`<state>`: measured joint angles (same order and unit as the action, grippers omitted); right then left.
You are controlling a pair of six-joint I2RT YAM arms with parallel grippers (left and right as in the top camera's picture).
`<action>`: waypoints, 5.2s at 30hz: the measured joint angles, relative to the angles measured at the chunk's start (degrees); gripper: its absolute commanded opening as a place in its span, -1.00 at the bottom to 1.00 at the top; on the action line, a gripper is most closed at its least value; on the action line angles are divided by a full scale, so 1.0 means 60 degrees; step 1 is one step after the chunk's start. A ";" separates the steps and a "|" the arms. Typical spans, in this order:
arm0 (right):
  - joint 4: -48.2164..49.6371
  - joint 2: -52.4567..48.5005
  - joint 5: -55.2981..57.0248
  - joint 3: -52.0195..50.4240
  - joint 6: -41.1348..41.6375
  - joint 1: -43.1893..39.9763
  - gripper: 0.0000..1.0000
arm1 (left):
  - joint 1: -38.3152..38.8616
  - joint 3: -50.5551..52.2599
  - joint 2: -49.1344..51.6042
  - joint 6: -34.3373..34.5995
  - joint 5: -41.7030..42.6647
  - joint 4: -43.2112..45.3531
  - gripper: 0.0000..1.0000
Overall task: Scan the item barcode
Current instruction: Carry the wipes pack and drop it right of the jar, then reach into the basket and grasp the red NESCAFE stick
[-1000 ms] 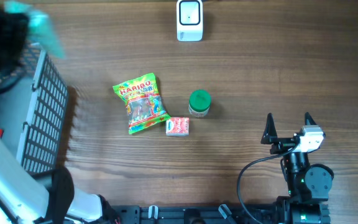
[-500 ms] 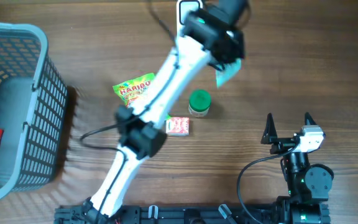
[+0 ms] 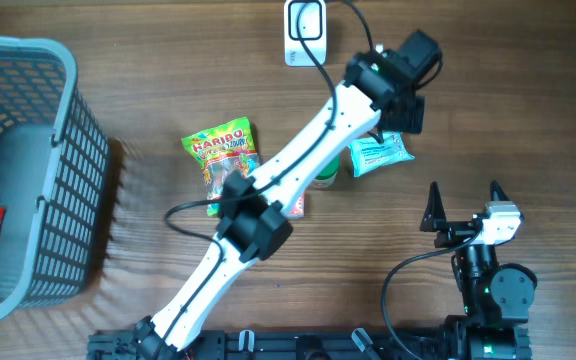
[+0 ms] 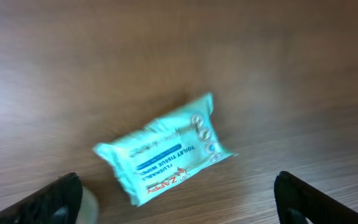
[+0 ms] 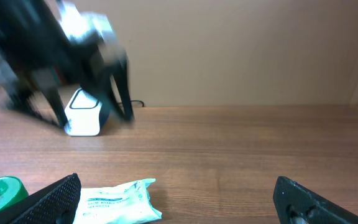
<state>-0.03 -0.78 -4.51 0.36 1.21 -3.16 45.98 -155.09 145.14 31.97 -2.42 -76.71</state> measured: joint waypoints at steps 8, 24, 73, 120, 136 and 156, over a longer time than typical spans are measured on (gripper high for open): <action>0.0000 0.0000 0.0000 0.0000 0.0000 0.0000 1.00 | -0.2506 -0.0077 -0.5574 0.0000 -0.0849 -0.2612 1.00; 0.0000 0.0000 0.0000 0.0000 0.0000 0.0000 0.99 | -1.2360 0.4189 -0.7176 0.3402 -0.2645 -0.2849 1.00; 0.0000 0.0000 0.0000 0.0000 0.0000 0.0000 0.99 | -1.4772 1.3034 -0.4870 0.0994 -0.5078 0.7570 -0.92; 0.0000 0.0000 0.0000 0.0000 0.0000 0.0000 1.00 | -1.3897 1.2983 -0.6761 0.0474 -0.1905 0.5541 1.00; 0.0000 0.0000 0.0000 0.0000 0.0000 0.0000 0.99 | -1.3923 1.2655 -0.5187 -0.1829 -0.0466 0.5614 -0.92; 0.0000 0.0000 0.0000 0.0000 0.0000 0.0000 0.99 | -1.3905 1.1908 -0.8397 -0.1851 -0.0546 0.4430 -0.66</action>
<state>-0.03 -0.78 -4.51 0.36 1.21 -3.16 -37.45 -83.64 94.76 20.86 -5.69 -50.13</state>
